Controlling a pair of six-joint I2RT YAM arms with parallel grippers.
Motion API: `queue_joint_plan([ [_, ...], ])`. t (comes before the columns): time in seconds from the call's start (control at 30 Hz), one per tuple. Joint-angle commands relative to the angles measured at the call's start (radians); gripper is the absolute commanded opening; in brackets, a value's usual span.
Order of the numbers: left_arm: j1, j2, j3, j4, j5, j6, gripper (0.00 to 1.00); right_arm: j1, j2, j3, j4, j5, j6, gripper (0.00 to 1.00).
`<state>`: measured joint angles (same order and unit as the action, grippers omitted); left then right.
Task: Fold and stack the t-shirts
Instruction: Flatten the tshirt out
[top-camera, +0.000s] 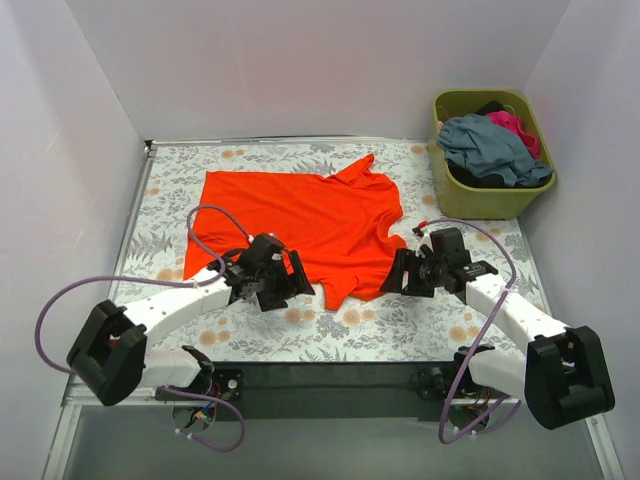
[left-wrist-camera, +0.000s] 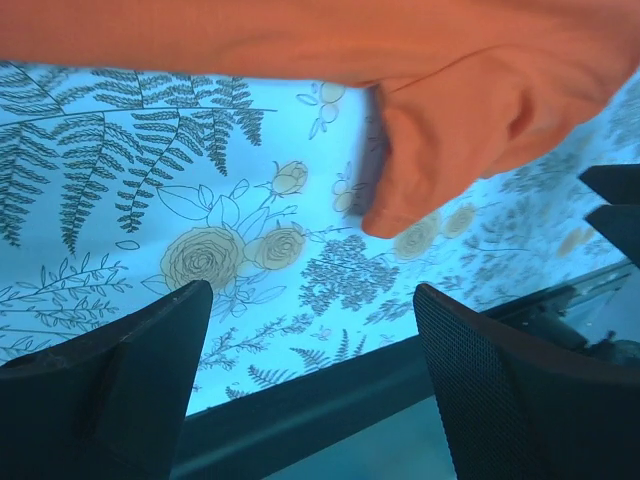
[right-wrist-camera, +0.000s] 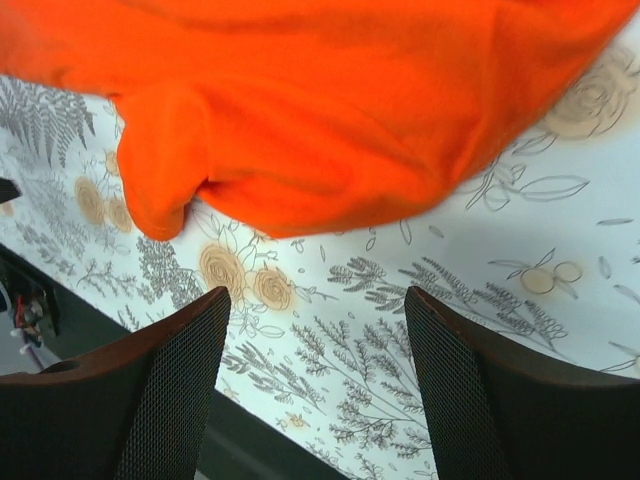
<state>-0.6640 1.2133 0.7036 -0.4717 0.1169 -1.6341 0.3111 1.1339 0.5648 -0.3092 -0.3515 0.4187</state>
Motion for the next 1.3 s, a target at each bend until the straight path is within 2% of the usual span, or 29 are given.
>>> queue_joint_plan([
  [0.0,-0.069,0.098,0.019,0.013,0.003,-0.064,0.76,0.014,-0.025,-0.035,0.070,-0.055,0.060,0.65],
  [0.1,-0.123,0.166,0.043,0.028,-0.014,-0.063,0.66,0.022,-0.023,-0.062,0.091,-0.066,0.077,0.64],
  [0.4,-0.207,0.350,0.138,0.079,-0.013,-0.049,0.62,0.039,0.012,-0.091,0.148,-0.078,0.089,0.60],
  [0.63,-0.226,0.436,0.188,0.082,-0.016,-0.033,0.45,0.054,0.050,-0.095,0.186,-0.081,0.106,0.59],
  [0.67,-0.227,0.442,0.191,0.082,-0.020,-0.032,0.37,0.060,0.053,-0.098,0.194,-0.083,0.115,0.58],
  [0.73,-0.230,0.450,0.198,0.084,-0.023,-0.029,0.29,0.063,0.072,-0.105,0.216,-0.084,0.124,0.57],
  [0.77,-0.230,0.450,0.201,0.084,-0.031,-0.029,0.19,0.069,0.076,-0.106,0.223,-0.086,0.137,0.56],
  [0.83,-0.230,0.442,0.208,0.084,-0.043,-0.024,0.10,0.077,0.090,-0.114,0.251,-0.084,0.150,0.56],
  [0.87,-0.230,0.439,0.214,0.084,-0.049,-0.021,0.00,0.085,0.096,-0.115,0.262,-0.083,0.167,0.55],
  [1.03,-0.230,0.385,0.235,0.070,-0.103,-0.001,0.00,0.114,0.136,-0.126,0.321,-0.063,0.218,0.54],
  [1.27,-0.230,0.348,0.287,0.033,-0.105,0.008,0.00,0.148,0.168,-0.155,0.421,0.012,0.325,0.52],
])
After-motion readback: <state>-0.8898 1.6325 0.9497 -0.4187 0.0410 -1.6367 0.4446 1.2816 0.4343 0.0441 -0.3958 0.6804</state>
